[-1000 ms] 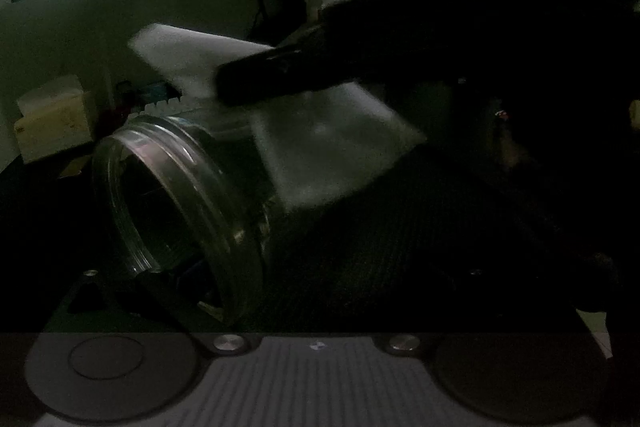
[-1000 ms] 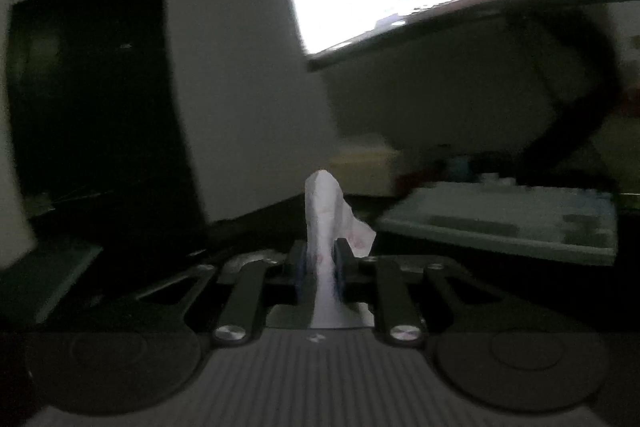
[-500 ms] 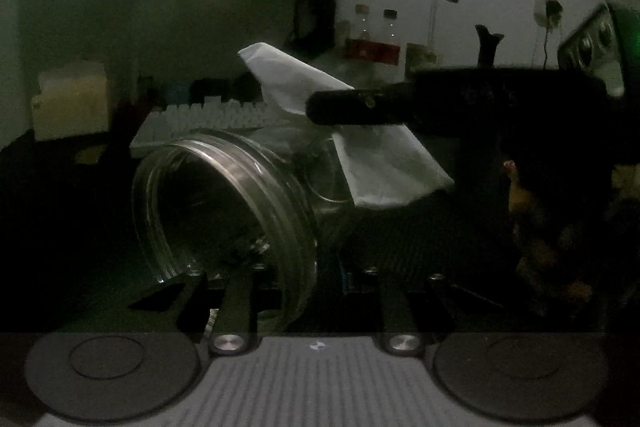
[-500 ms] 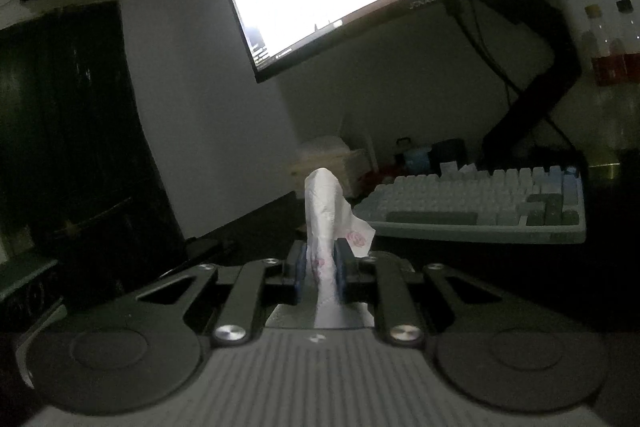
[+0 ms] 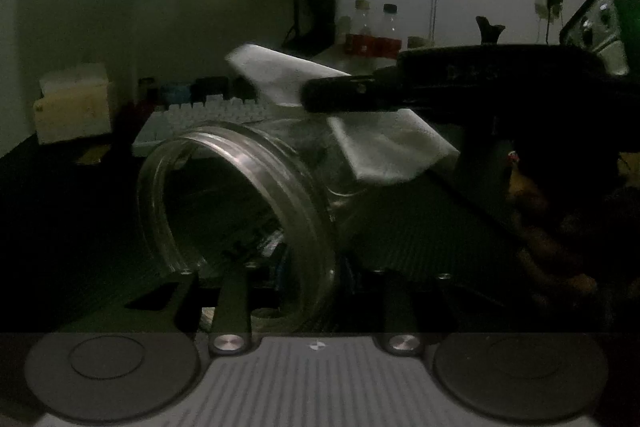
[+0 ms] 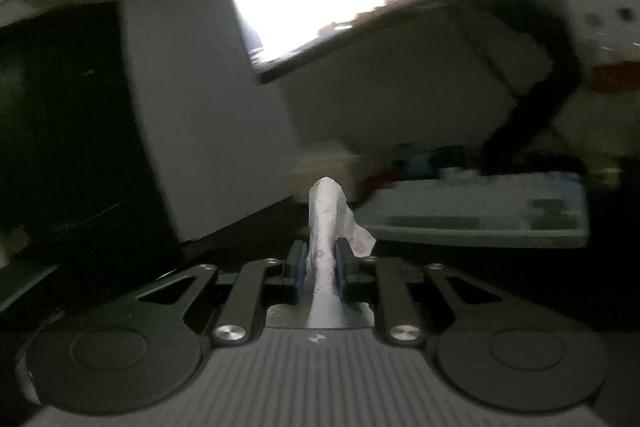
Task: Clean container
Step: 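Rub the tissue back and forth over the jar wall with the right tool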
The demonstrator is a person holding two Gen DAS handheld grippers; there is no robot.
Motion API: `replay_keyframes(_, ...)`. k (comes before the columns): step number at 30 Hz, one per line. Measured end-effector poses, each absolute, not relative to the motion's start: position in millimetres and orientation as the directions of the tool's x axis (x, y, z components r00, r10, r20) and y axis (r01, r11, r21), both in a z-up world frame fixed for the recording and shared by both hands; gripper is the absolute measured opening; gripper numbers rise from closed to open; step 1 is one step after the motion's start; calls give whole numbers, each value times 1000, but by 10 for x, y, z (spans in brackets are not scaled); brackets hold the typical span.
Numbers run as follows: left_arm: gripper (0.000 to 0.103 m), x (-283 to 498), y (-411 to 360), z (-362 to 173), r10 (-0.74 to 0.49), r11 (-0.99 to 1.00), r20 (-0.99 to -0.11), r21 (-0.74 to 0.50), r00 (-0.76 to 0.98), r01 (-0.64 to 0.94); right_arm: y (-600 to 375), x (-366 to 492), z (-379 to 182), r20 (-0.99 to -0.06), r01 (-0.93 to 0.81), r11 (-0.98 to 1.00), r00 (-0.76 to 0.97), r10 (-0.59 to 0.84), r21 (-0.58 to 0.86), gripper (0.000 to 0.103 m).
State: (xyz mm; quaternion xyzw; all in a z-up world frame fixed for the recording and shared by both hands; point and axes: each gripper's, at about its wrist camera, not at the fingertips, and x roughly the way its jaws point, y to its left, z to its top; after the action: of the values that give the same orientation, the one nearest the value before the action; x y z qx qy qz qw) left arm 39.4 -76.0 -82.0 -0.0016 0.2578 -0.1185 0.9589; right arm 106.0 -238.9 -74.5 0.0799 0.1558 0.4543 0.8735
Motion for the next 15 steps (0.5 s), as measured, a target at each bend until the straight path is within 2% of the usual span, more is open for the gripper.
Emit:
replay_keyframes(2, 24, 402, -755, -815, -226, 972, -495, -59, 839, 227, -2347, 1000, -741, -189, -811, 526, 491, 850, 257, 19)
replay_keyframes(8, 25, 397, -809, -823, -197, 975, -492, -7, 848, 223, -2432, 1104, -762, -195, -759, 577, 543, 817, 302, 18)
replay_keyframes(12, 25, 404, -756, -829, -254, 965, -479, -69, 840, 252, -2416, 1058, -745, -199, -757, 588, 554, 809, 283, 18)
replay_keyframes(15, 25, 403, -712, -827, -242, 970, -489, -90, 838, 228, -2420, 1070, -743, -199, -755, 586, 551, 810, 294, 18)
